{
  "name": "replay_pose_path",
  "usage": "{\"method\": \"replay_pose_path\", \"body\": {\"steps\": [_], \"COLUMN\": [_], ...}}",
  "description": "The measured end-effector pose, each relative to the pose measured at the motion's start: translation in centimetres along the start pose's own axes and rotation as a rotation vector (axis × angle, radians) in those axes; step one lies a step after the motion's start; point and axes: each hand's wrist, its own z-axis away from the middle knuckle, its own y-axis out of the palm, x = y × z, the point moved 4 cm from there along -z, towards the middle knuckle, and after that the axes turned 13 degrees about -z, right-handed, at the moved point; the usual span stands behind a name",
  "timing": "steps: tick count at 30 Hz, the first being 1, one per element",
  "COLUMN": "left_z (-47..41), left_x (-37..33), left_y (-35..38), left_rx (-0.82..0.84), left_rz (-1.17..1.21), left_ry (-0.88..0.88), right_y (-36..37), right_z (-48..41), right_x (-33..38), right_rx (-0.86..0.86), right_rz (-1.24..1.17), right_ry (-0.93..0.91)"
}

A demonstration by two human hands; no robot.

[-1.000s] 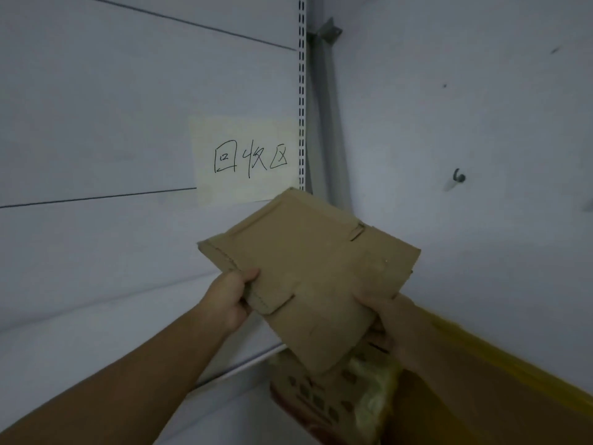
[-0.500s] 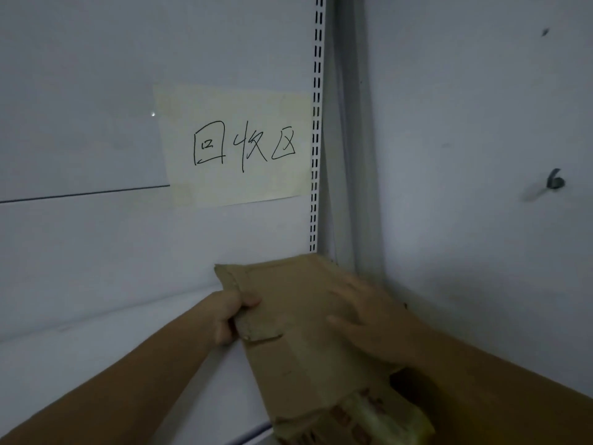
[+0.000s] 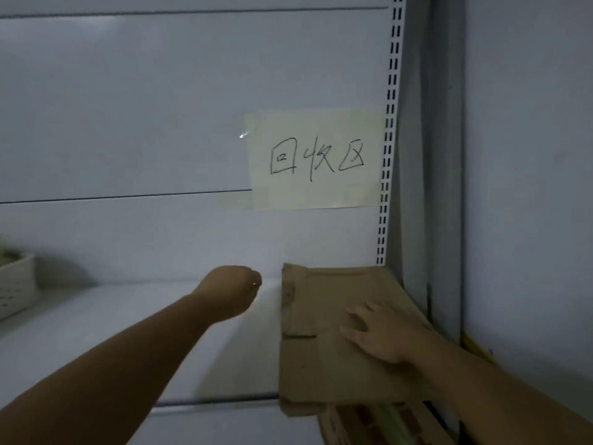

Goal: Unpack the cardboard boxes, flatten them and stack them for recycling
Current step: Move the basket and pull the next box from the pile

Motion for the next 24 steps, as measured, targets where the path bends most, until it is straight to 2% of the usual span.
{"method": "replay_pose_path", "body": {"steps": [2, 6, 8, 11, 14, 17, 19, 24], "left_z": [1.6, 5.4, 8.1, 13.5, 19.4, 25.5, 29.2, 35.3], "left_x": [2.9, 9.3, 13.4, 20.2, 26.8, 33.8, 38.5, 48.9], "left_y": [-2.5, -7.0, -8.5, -9.9, -11.1, -11.7, -11.4, -10.7], "left_rx": [0.000, 0.075, 0.113, 0.121, 0.044, 0.050, 0.114, 0.217], "left_rz": [-0.146, -0.394, -0.459, -0.368, -0.281, -0.245, -0.277, -0.332], "left_ry": [0.054, 0.046, -0.061, -0.297, -0.408, -0.465, -0.472, -0.550], "right_y": [-1.2, -1.7, -1.1, 0.6, 2.6, 6.4, 9.4, 16.6], "right_z": [-0.7, -1.9, -2.2, -1.9, -0.6, 2.2, 4.1, 7.4], "right_x": [1.3, 7.1, 11.8, 21.7, 34.1, 46.6, 53.4, 65.0], "right_rx": [0.024, 0.037, -0.038, -0.088, -0.154, -0.138, -0.107, -0.074], "right_rz": [0.017, 0.158, 0.287, 0.332, 0.277, 0.158, 0.117, 0.124], "right_ry": [0.018, -0.009, -0.119, -0.358, -0.584, -0.803, -0.893, -1.053]}}
